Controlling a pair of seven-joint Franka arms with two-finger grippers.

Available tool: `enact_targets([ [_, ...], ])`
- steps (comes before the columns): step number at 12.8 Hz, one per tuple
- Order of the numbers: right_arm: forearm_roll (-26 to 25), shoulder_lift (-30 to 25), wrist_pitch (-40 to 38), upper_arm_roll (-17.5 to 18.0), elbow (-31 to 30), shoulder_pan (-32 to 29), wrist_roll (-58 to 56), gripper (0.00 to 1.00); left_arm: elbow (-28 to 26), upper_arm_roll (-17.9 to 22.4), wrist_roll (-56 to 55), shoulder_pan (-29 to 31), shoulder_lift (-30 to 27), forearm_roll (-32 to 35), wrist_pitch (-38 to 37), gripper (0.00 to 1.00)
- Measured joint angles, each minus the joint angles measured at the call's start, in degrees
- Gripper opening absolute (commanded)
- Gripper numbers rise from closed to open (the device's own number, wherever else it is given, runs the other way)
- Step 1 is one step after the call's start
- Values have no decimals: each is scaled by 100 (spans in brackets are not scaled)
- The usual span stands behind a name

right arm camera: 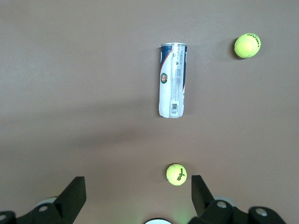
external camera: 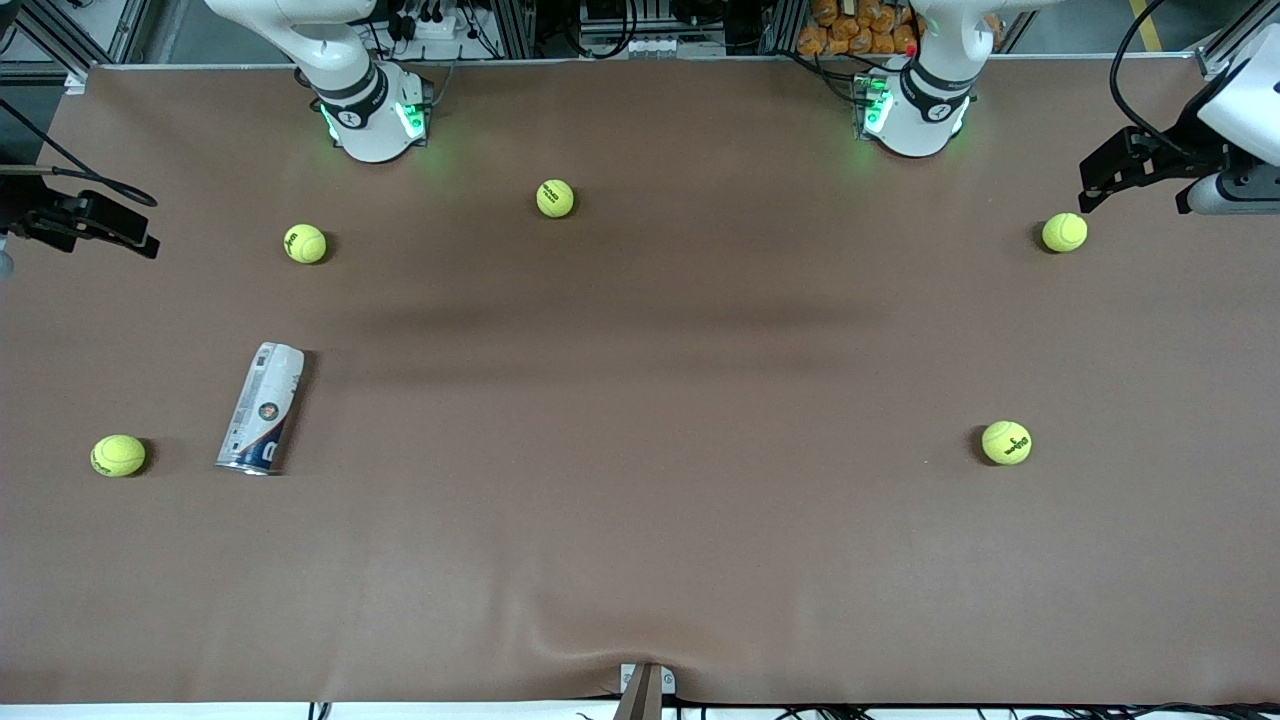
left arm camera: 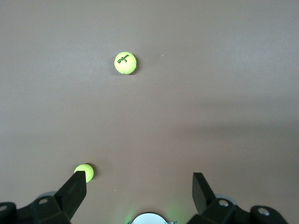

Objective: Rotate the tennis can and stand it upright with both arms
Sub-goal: 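Reach the right gripper down toward the white tennis can lying sideways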

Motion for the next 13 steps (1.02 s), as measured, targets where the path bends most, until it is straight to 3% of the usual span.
enact_targets([
  [5,-3,1,39,-5,-70,-50,-112,100,23,2,-2,2,11,0,-1,100],
  [9,-5,88,706,-7,-464,-169,-437,100,78,8,-2,2,184,0,-3,100],
  [13,-7,988,1905,-10,-916,-495,-823,100,90,7,-3,4,242,0,-6,100],
])
